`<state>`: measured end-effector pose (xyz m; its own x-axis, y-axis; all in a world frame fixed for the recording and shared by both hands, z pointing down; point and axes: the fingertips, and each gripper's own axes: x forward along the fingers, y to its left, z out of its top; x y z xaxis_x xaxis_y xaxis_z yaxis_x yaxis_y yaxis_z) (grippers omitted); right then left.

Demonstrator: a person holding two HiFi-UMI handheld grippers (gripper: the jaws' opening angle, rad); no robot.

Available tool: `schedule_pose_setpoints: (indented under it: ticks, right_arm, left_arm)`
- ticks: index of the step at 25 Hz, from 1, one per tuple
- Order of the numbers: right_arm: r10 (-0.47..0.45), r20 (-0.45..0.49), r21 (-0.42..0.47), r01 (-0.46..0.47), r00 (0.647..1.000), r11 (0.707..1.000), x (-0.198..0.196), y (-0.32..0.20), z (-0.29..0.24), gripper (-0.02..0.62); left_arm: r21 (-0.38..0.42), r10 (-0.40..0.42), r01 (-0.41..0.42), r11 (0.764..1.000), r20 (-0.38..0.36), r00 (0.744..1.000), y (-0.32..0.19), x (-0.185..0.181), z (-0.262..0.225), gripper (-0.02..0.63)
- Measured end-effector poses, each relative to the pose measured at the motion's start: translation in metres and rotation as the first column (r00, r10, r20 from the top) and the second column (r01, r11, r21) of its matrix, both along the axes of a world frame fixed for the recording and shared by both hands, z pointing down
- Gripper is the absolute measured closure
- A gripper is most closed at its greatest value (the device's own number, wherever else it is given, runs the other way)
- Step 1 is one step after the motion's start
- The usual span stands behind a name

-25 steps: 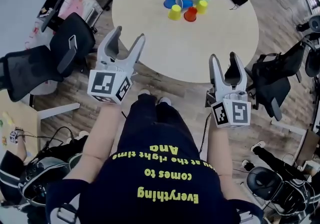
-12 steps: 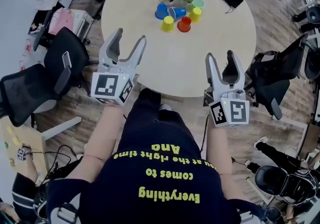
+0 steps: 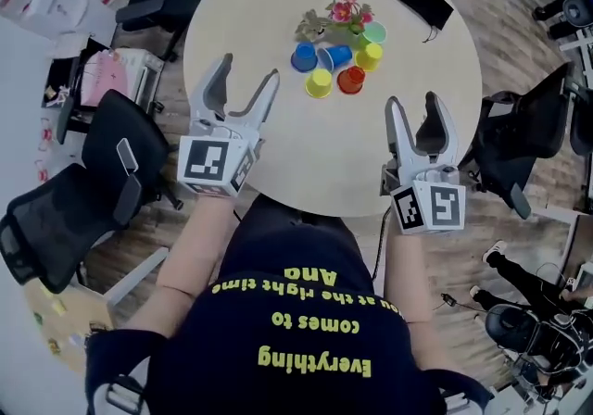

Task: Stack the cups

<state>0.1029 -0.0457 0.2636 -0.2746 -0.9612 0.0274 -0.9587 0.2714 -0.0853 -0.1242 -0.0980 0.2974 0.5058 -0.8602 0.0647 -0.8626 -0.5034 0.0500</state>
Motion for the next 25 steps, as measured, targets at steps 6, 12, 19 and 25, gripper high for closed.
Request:
schedule_pose_setpoints:
  ticks: [6, 12, 19, 25]
  right_arm:
    - [0.023, 0.007, -0.033, -0.023, 1.0, 0.999, -0.014, -0.036, 0.013, 0.302]
    - [-0.025, -0.012, -0.089, 0.024, 1.0, 0.996, -0.016, -0.049, 0.027, 0.31]
    - [-0.114, -0.012, -0.111, 0.112, 0.993, 0.987, -0.014, -0.058, 0.038, 0.307]
    - [-0.116, -0.006, -0.125, 0.114, 0.993, 0.986, -0.013, -0.066, 0.054, 0.307]
  left_arm:
    - [-0.006, 0.062, -0.062, 0.998, -0.002, 0.998, -0.04, 0.007, 0.009, 0.293]
    - [-0.044, 0.053, -0.053, 0.998, -0.005, 0.999, -0.051, 0.016, 0.022, 0.293]
    - [-0.068, -0.026, 0.024, 0.997, -0.021, 0.999, -0.051, 0.02, 0.032, 0.293]
    - [-0.082, -0.014, 0.01, 0.997, -0.04, 0.999, -0.051, 0.028, 0.046, 0.293]
